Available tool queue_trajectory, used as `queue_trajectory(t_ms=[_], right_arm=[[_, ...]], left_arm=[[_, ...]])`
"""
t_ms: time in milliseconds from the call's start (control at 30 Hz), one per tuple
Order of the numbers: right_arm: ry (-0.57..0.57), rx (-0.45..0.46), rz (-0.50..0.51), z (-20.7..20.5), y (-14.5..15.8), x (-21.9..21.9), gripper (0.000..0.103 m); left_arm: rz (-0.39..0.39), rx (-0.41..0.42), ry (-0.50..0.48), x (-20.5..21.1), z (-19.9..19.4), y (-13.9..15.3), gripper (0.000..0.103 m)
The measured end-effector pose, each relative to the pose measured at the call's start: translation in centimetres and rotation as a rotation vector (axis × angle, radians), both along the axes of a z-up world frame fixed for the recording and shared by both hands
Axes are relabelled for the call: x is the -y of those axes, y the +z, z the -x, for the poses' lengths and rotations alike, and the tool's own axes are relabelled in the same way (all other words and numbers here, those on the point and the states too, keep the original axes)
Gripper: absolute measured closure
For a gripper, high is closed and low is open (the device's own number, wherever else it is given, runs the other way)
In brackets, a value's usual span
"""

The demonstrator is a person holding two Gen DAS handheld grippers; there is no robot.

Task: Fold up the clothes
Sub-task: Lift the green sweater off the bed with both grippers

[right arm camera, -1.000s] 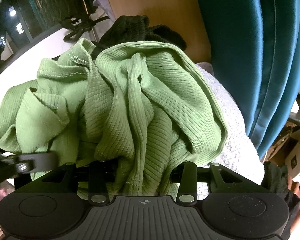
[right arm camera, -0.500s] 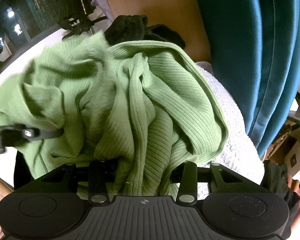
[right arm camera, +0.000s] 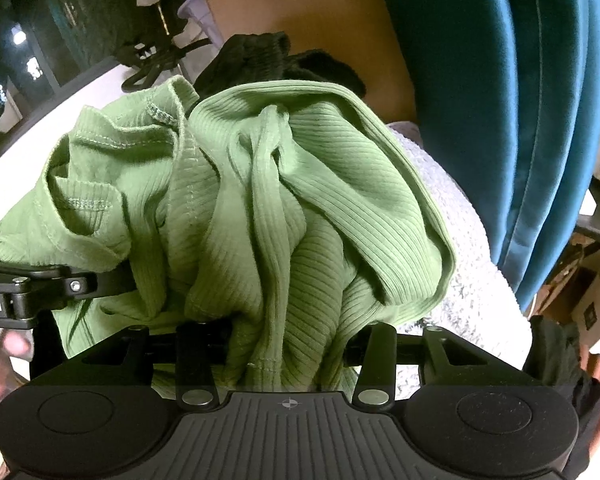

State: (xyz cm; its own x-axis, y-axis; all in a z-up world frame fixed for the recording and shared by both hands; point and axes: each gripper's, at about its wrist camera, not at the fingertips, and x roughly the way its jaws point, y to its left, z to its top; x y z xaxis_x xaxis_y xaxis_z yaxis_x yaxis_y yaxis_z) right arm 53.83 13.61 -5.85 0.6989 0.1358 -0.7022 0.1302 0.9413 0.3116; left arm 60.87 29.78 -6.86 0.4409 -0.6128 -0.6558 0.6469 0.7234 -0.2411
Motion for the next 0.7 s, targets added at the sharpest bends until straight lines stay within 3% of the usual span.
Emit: queue_trajectory(t_ms=[100, 133, 233, 267, 333, 467, 600, 700], right_arm=[[-0.005, 0.003, -0.007, 0.0, -0.1, 0.0, 0.062], [-0.003, 0.004, -0.009, 0.0, -0.1, 0.0, 0.062], [0.027, 0.016, -0.004, 0.4, 0.4, -0.3, 0.066], [0.042, 0.02, -0.003, 0.5, 0.6, -0.5, 0.067], [0.097, 0.042, -0.019, 1.1, 1.4, -1.1, 0.068], [0.177, 0.078, 0.009, 2.5, 2.2, -2.4, 0.067], [0.134, 0.067, 0.023, 2.0, 1.2, -2.5, 0.064], [0.103, 0.059, 0.033, 0.9, 1.0, -2.7, 0.059]], left_arm=[[-0.009, -0.007, 0.003, 0.3, -0.2, -0.2, 0.006], [-0.004, -0.003, -0.008, 0.3, 0.0, -0.1, 0.009], [0.003, 0.011, -0.049, 0.2, 0.6, 0.4, 0.06], [-0.001, 0.019, -0.065, 0.2, 0.9, 0.7, 0.065], [-0.033, 0.046, -0.062, 0.0, 1.9, 1.5, 0.07], [0.001, 0.01, 0.017, -2.3, 2.2, 2.4, 0.072], [-0.009, -0.031, 0.049, -3.0, 1.4, 1.0, 0.072], [-0.025, -0.003, 0.051, -2.3, 1.3, 0.3, 0.069]])
